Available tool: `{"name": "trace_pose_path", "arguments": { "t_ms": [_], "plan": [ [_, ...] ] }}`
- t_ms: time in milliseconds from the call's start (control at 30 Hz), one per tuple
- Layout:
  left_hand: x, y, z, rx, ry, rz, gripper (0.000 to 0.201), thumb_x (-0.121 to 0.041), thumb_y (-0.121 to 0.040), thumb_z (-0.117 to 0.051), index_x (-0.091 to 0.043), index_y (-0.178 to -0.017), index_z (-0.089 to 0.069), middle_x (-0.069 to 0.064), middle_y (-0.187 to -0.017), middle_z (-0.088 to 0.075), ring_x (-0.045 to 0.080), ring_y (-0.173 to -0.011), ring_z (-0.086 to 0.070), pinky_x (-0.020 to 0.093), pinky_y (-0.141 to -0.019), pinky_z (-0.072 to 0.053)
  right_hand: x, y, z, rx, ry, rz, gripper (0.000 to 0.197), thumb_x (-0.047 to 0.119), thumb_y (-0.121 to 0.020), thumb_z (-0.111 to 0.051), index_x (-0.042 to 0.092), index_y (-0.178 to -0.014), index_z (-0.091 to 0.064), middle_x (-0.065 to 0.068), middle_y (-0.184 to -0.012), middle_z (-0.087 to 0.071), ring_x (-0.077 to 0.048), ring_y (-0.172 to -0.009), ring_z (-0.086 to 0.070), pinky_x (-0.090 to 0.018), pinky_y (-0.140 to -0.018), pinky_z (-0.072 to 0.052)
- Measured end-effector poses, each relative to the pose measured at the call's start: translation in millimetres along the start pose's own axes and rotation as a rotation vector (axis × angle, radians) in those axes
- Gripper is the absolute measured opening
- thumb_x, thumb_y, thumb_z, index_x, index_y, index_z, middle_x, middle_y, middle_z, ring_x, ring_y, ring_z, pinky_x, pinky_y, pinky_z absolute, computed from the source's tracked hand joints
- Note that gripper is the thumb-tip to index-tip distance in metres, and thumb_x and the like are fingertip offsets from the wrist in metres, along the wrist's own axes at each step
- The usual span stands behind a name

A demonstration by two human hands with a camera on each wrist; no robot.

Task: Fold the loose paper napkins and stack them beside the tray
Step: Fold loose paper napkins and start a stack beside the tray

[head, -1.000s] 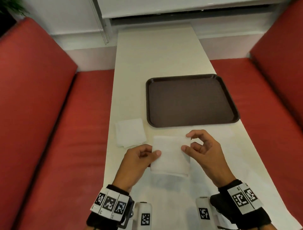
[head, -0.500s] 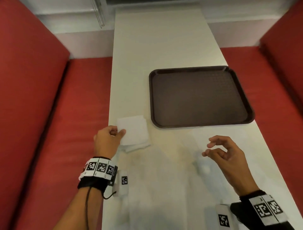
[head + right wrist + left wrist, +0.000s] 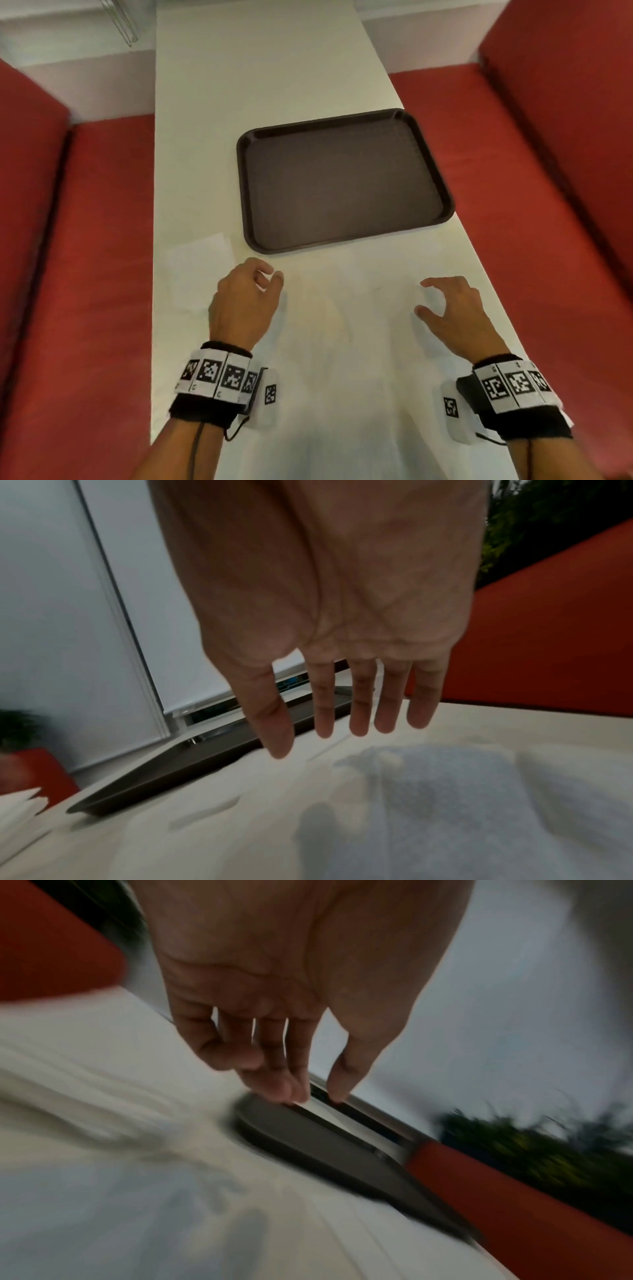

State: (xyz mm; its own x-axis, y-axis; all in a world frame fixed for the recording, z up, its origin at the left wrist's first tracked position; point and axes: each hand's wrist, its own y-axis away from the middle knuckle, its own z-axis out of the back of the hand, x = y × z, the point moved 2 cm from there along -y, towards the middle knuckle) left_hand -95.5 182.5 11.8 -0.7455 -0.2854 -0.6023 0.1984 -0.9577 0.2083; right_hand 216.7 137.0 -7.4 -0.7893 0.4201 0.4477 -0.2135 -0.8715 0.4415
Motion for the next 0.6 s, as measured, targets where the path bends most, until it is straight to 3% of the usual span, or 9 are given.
{"name": "trace_pose_path", "arguments": {
  "t_ms": [100, 200, 267, 367, 467, 600],
  "plan": [
    [-45.7, -5.7, -54.8, 0.169, -0.124, -0.093, 0.028, -0.045, -0.093, -0.061, -0.024, -0.111, -0.065, -0.005, -0.106, -0.068, 0.017, -0.098, -0.063, 0.033, -0.081, -0.051, -14.9, 9.1, 8.1, -0.006, -0.055, 0.049, 0.043, 0.026, -0.090, -0.068, 0.027, -0.131, -0.055, 0.003, -0.136, -0.046, -0.022, -0.128, -0.039, -0.029, -0.102, -0.029],
    [-82.6, -8.5, -92.6, 0.173, -0.292, -0.252, 0.039, -0.047, -0.093, -0.060, -0.023, -0.123, -0.061, -0.004, -0.122, -0.061, 0.018, -0.112, -0.057, 0.037, -0.088, -0.051, -31.3, 21.6, 21.5, -0.038, -0.171, 0.097, 0.036, 0.023, -0.091, -0.067, 0.029, -0.126, -0.056, 0.013, -0.124, -0.042, -0.015, -0.124, -0.040, -0.019, -0.096, -0.024],
    [-102.2, -5.7, -111.8, 0.185, -0.343, -0.403, 0.040, -0.046, -0.092, -0.062, -0.024, -0.126, -0.059, -0.005, -0.125, -0.059, 0.017, -0.116, -0.055, 0.036, -0.091, -0.051, -39.8, 30.0, 31.6, -0.056, -0.215, 0.138, 0.034, 0.023, -0.092, -0.066, 0.030, -0.124, -0.057, 0.013, -0.124, -0.044, -0.009, -0.120, -0.040, -0.015, -0.094, -0.024],
    [-120.7, -1.6, -137.4, 0.256, -0.455, -0.540, 0.038, -0.042, -0.095, -0.060, -0.023, -0.127, -0.060, -0.005, -0.127, -0.060, 0.018, -0.115, -0.055, 0.034, -0.094, -0.047, -51.7, 39.1, 45.5, -0.065, -0.255, 0.185, 0.031, 0.025, -0.093, -0.064, 0.032, -0.123, -0.058, 0.014, -0.127, -0.047, -0.003, -0.118, -0.039, -0.007, -0.090, -0.025],
    [-126.0, -1.9, -148.7, 0.249, -0.517, -0.568, 0.032, -0.040, -0.097, -0.058, -0.023, -0.123, -0.063, -0.004, -0.121, -0.063, 0.018, -0.111, -0.055, 0.033, -0.089, -0.047, -60.2, 46.0, 55.1, -0.121, -0.274, 0.248, 0.029, 0.025, -0.092, -0.066, 0.032, -0.119, -0.060, 0.015, -0.123, -0.051, -0.003, -0.116, -0.045, 0.003, -0.093, -0.022],
    [-126.1, -1.0, -148.2, 0.241, -0.458, -0.496, 0.018, -0.037, -0.094, -0.063, -0.028, -0.109, -0.070, -0.007, -0.104, -0.066, 0.017, -0.100, -0.059, 0.035, -0.081, -0.051, -62.1, 52.7, 56.3, -0.123, -0.287, 0.336, 0.025, 0.026, -0.093, -0.062, 0.032, -0.117, -0.059, 0.017, -0.119, -0.051, -0.003, -0.114, -0.048, -0.008, -0.096, -0.034]
  ]
}}
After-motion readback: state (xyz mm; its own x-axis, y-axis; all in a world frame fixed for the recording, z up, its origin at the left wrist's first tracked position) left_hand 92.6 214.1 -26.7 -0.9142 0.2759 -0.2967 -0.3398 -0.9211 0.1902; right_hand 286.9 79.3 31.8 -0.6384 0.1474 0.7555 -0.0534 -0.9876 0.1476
